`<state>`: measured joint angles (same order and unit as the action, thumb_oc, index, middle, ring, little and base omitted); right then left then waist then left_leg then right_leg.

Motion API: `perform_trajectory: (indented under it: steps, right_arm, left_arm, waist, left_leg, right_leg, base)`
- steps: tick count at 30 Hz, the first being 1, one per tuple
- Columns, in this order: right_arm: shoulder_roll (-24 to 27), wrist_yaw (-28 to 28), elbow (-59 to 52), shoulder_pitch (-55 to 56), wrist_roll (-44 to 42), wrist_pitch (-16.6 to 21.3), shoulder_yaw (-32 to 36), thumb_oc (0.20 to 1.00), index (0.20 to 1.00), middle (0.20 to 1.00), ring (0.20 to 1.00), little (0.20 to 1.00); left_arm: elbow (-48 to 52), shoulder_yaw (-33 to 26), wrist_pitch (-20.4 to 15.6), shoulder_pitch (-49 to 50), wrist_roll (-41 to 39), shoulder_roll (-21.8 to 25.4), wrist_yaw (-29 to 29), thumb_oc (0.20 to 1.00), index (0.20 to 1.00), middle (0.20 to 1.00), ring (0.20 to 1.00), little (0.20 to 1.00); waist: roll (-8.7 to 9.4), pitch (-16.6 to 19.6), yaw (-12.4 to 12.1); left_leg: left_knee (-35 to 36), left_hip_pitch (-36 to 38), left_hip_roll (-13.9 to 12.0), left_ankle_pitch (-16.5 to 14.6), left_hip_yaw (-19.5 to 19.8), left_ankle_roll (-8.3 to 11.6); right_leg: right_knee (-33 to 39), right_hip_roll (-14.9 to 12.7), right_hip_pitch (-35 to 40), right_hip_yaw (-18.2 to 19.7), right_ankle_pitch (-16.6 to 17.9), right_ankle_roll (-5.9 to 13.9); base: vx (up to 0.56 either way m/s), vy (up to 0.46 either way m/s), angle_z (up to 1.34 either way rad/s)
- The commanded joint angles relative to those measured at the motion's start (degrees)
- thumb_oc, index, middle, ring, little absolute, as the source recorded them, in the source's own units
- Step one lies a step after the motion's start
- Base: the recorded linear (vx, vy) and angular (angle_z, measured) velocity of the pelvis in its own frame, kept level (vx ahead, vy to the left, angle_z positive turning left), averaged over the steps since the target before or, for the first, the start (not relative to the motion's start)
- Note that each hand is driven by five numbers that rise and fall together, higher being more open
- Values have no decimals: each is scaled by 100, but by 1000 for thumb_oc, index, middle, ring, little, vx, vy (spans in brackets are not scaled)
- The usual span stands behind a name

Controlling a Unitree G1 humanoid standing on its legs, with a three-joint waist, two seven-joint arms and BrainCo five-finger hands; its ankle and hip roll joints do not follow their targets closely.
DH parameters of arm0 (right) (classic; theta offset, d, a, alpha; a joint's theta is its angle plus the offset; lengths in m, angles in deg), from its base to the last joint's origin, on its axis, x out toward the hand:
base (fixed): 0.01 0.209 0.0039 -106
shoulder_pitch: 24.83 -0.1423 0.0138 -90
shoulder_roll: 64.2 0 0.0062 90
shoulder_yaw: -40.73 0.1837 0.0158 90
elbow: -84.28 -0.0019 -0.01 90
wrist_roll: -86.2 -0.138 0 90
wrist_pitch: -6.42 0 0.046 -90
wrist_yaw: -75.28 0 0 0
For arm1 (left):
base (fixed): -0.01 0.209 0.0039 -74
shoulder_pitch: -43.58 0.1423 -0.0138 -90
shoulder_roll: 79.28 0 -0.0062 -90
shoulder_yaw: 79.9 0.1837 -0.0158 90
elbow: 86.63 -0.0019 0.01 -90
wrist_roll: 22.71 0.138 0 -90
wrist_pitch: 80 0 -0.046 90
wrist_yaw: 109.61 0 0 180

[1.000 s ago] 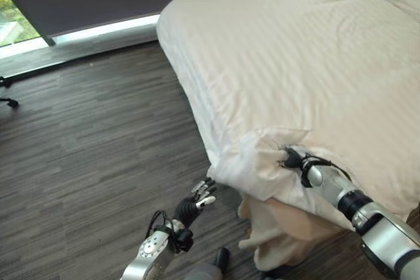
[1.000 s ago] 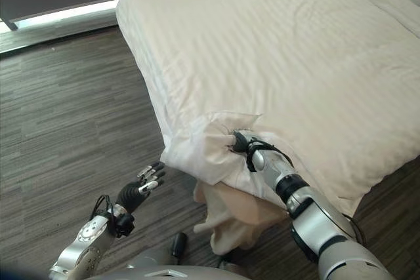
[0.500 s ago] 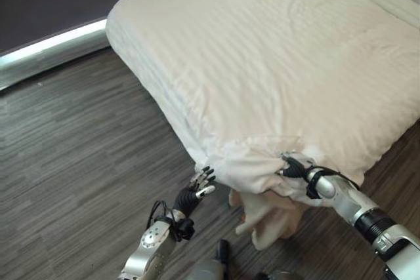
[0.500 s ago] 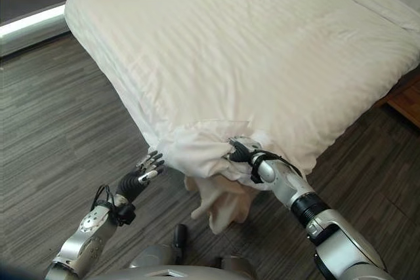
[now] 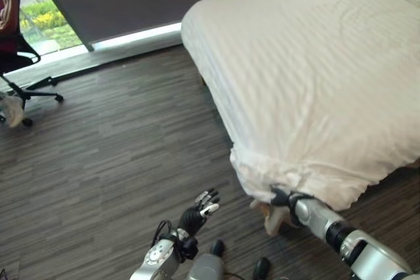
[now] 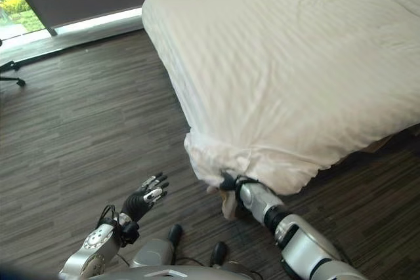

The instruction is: Making the bed.

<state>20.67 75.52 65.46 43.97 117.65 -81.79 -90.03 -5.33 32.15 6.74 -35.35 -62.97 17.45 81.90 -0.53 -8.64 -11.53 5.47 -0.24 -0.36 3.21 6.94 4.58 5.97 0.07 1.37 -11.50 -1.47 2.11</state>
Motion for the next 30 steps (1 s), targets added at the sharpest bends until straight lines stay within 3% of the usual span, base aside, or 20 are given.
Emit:
perform_trajectory:
  steps: [1,8,10,14,15,16,17,18,19,21,22,23,24,25,30]
  right_arm:
    - [-153,414,332,475,98,-57,-373,1000,1000,1000,1000,1000]
    - [66,399,829,1119,-420,-135,452,1000,1000,1000,1000,1000]
    - [597,407,850,1312,-1236,-28,1217,1000,1000,1000,1000,1000]
    - [1050,398,613,1373,-1907,80,1695,1000,1000,1000,1000,1000]
    - [1353,340,348,1390,-2275,148,2004,1000,1000,1000,1000,1000]
    - [1980,207,-753,1525,-2669,260,2479,1000,1000,1000,1000,1000]
    - [1996,216,-791,1554,-2668,240,2494,1000,1000,1000,1000,1000]
    - [2341,203,-1420,1683,-2865,238,2820,1000,1000,1000,1000,1000]
    - [3173,294,-4394,2707,-3199,534,4115,1000,1000,1000,1000,1000]
    - [3021,343,-4794,2847,-4245,867,4560,1000,1000,1000,1000,1000]
    - [2748,517,-5045,2812,-5256,1032,4706,1000,1000,1000,1000,1000]
    - [2471,667,-5125,2799,-5940,1171,4733,890,890,890,890,890]
    - [2470,683,-5122,2808,-5961,1176,4741,398,398,398,398,398]
    - [1715,1016,-5446,2738,-6892,1255,4360,200,200,200,200,200]
    - [1717,1202,-5113,2507,-6468,1020,3508,200,200,200,200,200]
  left_arm:
    - [345,-25,-31,90,48,307,275,1000,1000,1000,1000,1000]
    - [351,-191,24,195,164,382,394,1000,1000,1000,1000,1000]
    - [350,-295,8,237,146,415,480,1000,1000,1000,1000,1000]
    - [374,-356,-9,296,102,440,492,1000,1000,1000,1000,1000]
    - [373,-387,-30,322,89,463,488,1000,1000,1000,1000,1000]
    - [359,-495,-64,394,40,493,463,1000,1000,1000,1000,1000]
    - [358,-485,-65,395,40,489,464,1000,1000,1000,1000,1000]
    - [377,-514,-84,453,13,506,447,1000,1000,1000,1000,1000]
    - [320,-610,-143,604,-24,404,493,1000,1000,1000,1000,1000]
    - [347,-503,-208,570,-97,387,481,1000,1000,1000,1000,1000]
    - [398,-432,-229,561,-180,400,450,1000,1000,1000,1000,1000]
    - [448,-375,-233,547,-217,388,415,1000,1000,1000,1000,1000]
    - [449,-371,-232,546,-219,398,413,1000,1000,1000,1000,1000]
    - [481,-327,-236,574,-297,460,392,1000,1000,1000,1000,1000]
    - [428,-279,-263,580,-244,517,474,1000,1000,1000,1000,1000]
  waist:
    - [59,422,-84]
    - [124,530,10]
    - [215,591,151]
    - [292,616,220]
    - [337,614,271]
    - [411,599,403]
    - [405,609,390]
    - [427,604,449]
    - [452,606,638]
    - [454,604,700]
    - [460,576,713]
    - [458,571,721]
    - [466,578,714]
    - [458,540,668]
    - [457,442,574]
  left_leg:
    - [-206,-405,211,55,-49,-367]
    - [-54,-269,281,-11,-104,-429]
    - [-47,-231,302,-70,-175,-450]
    - [-47,-218,286,-98,-246,-459]
    - [-47,-207,280,-111,-287,-461]
    - [-47,-203,263,-129,-381,-464]
    - [-47,-208,261,-130,-388,-465]
    - [-47,-191,256,-152,-438,-470]
    - [-47,-175,238,-200,-545,-488]
    - [-47,-177,250,-212,-573,-499]
    - [-47,-154,250,-232,-592,-503]
    - [-47,-186,248,-210,-596,-505]
    - [-47,-192,249,-210,-597,-505]
    - [-47,-229,246,-204,-615,-501]
    - [-47,-278,242,-173,-620,-492]
  right_leg:
    - [-272,-276,350,-397,-283,127]
    - [-226,-352,389,-347,-200,237]
    - [-197,-377,380,-279,-137,297]
    - [-182,-378,371,-196,-113,313]
    - [-182,-375,364,-158,-98,324]
    - [-187,-367,338,-69,-65,352]
    - [-189,-367,330,-63,-64,353]
    - [-191,-363,310,-22,-47,369]
    - [-204,-359,245,85,-21,410]
    - [-201,-374,227,98,-3,426]
    - [-197,-378,239,112,-5,430]
    - [-190,-379,207,116,14,429]
    - [-190,-380,200,118,13,429]
    - [-188,-370,135,130,10,421]
    - [-192,-360,88,132,26,403]
  base:
    - [35,101,-28]
    - [28,77,-13]
    - [36,64,-9]
    - [22,9,-7]
    - [-6,6,-18]
    - [2,3,-26]
    - [-1,7,-26]
    - [19,26,-59]
    - [27,35,-32]
    - [22,25,-19]
    - [-6,3,-34]
    - [-7,-3,-34]
    - [-12,-8,-15]
    - [1,-7,-5]
    - [-5,-9,-1]
